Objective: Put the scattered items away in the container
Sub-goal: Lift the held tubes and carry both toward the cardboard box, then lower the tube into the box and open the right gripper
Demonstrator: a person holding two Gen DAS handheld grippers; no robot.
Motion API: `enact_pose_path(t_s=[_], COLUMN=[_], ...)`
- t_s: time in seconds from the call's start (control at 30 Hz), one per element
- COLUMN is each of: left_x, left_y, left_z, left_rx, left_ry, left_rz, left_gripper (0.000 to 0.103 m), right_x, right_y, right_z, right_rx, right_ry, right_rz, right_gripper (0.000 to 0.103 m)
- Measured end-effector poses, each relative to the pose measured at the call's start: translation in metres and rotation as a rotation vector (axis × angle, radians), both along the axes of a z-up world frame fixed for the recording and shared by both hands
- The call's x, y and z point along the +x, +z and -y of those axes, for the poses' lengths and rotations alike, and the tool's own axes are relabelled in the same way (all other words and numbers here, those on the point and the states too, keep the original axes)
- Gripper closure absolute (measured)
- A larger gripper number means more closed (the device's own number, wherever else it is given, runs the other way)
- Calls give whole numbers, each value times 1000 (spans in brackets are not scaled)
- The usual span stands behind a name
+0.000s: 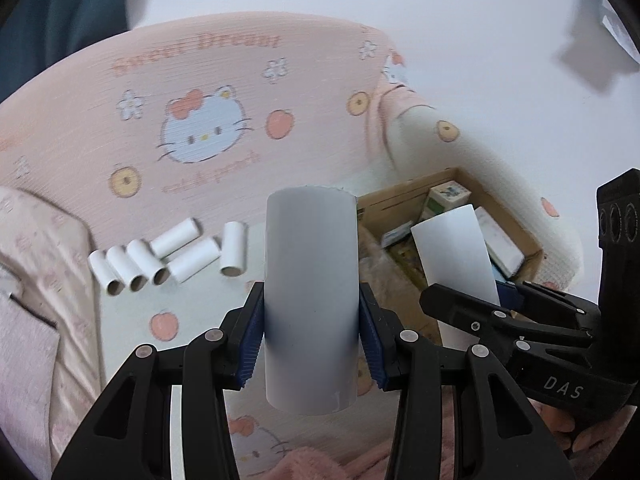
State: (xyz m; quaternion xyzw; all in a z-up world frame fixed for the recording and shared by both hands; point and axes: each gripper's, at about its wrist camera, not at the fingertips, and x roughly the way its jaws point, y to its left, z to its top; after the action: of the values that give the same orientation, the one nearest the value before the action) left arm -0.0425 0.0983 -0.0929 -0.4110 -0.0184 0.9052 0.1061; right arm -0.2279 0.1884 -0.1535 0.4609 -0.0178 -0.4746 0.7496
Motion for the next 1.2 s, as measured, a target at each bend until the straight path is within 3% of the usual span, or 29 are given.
enact_pose_path(t_s=[0.3, 0.6, 0.83, 1.0, 1.1, 1.2], left_x=[-49, -88, -116, -130, -136, -141], left_y=[-8, -19, -33, -36, -36, -36], left_z=[-40, -80, -92, -91, -93, -95], left_rx=[98, 99, 69, 75, 59, 42], left_ry=[-88, -178, -208, -259, -291, -314], left_rz=[61, 78, 105, 113, 101, 89], left_gripper=[56, 56, 56, 55, 55, 55], right_x=[-44, -80, -91, -89, -82, -70], right_y=[-19, -44, -70, -97, -121, -140], right_z=[20, 50, 84, 115, 136, 152], right_rx=[33, 76, 161, 266, 391, 495], right_ry=[-40, -38, 49, 128, 203, 243], right_rz=[19, 51, 123, 171, 240, 214], right_gripper=[61, 61, 61, 61, 61, 61])
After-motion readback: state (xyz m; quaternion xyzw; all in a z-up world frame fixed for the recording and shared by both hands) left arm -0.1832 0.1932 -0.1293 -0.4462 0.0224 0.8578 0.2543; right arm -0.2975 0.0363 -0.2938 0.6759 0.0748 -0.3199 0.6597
